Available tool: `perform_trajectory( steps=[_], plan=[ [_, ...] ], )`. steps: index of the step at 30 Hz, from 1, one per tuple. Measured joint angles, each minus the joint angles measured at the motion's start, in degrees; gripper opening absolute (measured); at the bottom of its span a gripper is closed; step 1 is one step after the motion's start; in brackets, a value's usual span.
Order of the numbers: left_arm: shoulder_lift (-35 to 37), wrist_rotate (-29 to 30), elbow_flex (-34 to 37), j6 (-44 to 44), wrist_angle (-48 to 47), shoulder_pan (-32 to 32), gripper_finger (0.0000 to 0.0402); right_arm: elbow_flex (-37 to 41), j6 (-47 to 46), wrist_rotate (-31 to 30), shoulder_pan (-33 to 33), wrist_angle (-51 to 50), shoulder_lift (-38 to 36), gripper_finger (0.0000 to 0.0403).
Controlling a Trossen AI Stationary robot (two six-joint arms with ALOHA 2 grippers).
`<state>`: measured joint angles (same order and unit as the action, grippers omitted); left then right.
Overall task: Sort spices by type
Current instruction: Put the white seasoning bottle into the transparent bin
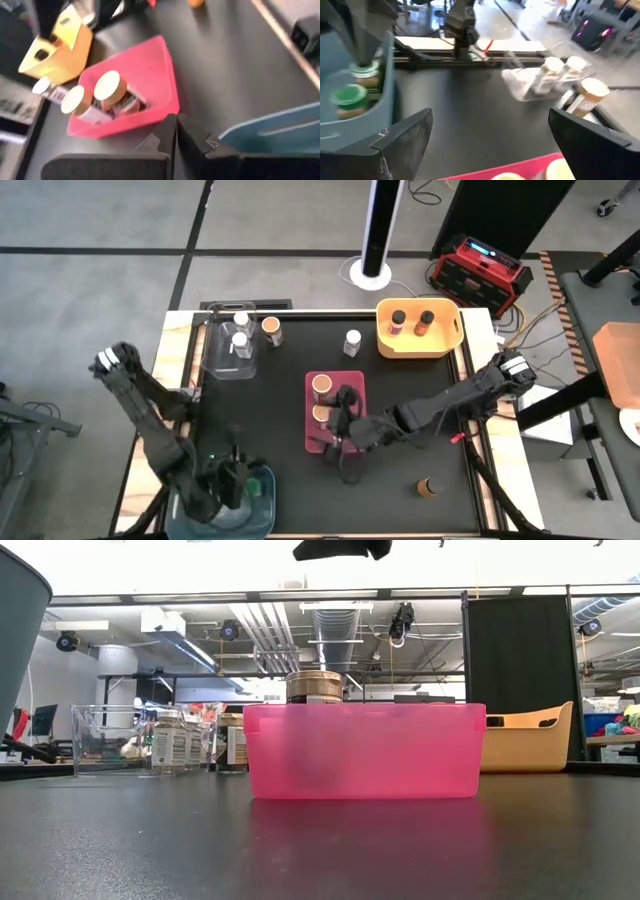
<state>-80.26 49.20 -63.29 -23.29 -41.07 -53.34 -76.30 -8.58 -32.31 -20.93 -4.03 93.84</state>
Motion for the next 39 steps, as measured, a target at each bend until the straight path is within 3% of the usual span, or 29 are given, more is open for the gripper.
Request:
perform_trajectory(
  steps=[7, 12, 17, 22, 39],
  plan=[
    [11.5, -0.5, 12.8, 11.3, 18.9, 0.6, 0.0, -0.5, 7.5, 0.3, 3.2, 1.8, -0.1, 0.0389],
    [16.6, -0.7, 19.7, 14.9, 29.2, 0.6, 0.0, -0.5, 6.9, 0.4, 2.5, 0.1, -0.3, 0.0389],
    [19.7, 0.5, 24.6, 15.5, 32.0, 0.5, 0.0, -0.5, -0.5, 0.3, 2.3, -9.0, -2.0, 0.0389],
    [20.8, 5.4, 26.5, 16.7, 32.5, 0.5, 0.0, -0.6, -9.5, -4.2, 2.2, -19.4, -3.9, 0.0389],
    [23.1, 3.8, 27.2, 23.2, 34.9, 0.6, 0.0, -1.3, -24.0, -5.2, 2.1, -30.4, -5.9, 0.0389]
  ],
)
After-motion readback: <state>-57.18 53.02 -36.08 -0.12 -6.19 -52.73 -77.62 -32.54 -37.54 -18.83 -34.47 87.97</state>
